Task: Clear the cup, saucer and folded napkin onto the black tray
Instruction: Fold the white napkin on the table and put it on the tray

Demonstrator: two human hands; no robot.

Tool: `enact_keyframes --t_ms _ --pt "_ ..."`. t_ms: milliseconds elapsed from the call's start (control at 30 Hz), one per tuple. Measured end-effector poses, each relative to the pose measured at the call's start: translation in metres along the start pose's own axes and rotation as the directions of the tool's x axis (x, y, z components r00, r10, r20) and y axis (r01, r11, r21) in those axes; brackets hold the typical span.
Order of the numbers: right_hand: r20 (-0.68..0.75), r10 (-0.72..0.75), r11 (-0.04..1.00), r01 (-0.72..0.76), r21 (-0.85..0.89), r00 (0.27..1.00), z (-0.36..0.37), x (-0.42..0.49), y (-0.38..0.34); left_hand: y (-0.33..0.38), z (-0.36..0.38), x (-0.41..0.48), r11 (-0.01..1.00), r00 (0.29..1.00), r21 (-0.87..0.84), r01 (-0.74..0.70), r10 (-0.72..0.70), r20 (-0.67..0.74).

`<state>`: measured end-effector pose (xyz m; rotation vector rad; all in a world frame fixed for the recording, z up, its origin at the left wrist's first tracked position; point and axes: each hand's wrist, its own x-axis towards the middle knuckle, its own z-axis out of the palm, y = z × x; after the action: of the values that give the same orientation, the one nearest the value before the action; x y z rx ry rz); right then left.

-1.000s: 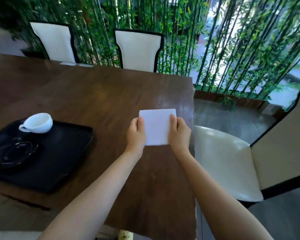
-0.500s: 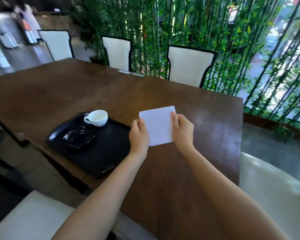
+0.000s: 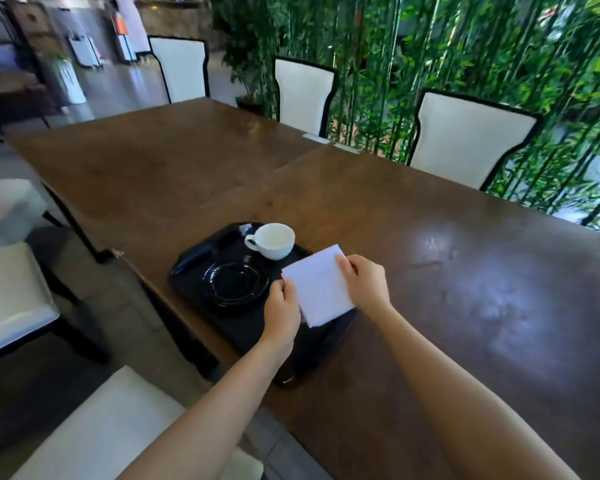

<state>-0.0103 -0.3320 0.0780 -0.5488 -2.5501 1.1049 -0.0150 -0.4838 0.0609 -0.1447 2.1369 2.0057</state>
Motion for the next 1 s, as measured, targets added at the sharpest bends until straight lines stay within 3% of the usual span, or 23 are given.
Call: enact_keyframes --t_ms 200,333,467,700,1000 --pt "0.157 0.063 0.99 -0.042 -0.137 0.986 0.044 0.014 0.015 -0.029 -0.021 0.025 0.965 0.969 -0.088 0.245 -0.241 0.056" --pt "0.381 0.105 0.982 -0.036 -0.186 0.919 0.059 0.026 0.023 -0.043 -0.019 0.034 0.915 0.926 -0.148 0.377 -0.375 0.042" --pt "0.509 0.092 0.979 0.016 -0.203 0.856 0.075 0.037 0.032 -0.052 -0.016 0.046 0.865 0.886 -0.212 0.455 -0.463 0.017" --pt "0.551 0.152 0.973 -0.028 -0.228 0.82 0.093 0.051 0.044 -0.068 -0.012 0.067 0.824 0.845 -0.217 0.524 -0.534 0.013" --pt "0.523 0.082 0.982 0.02 -0.187 0.849 0.095 0.051 0.06 -0.073 -0.006 0.072 0.855 0.844 -0.051 0.516 -0.517 -0.144"
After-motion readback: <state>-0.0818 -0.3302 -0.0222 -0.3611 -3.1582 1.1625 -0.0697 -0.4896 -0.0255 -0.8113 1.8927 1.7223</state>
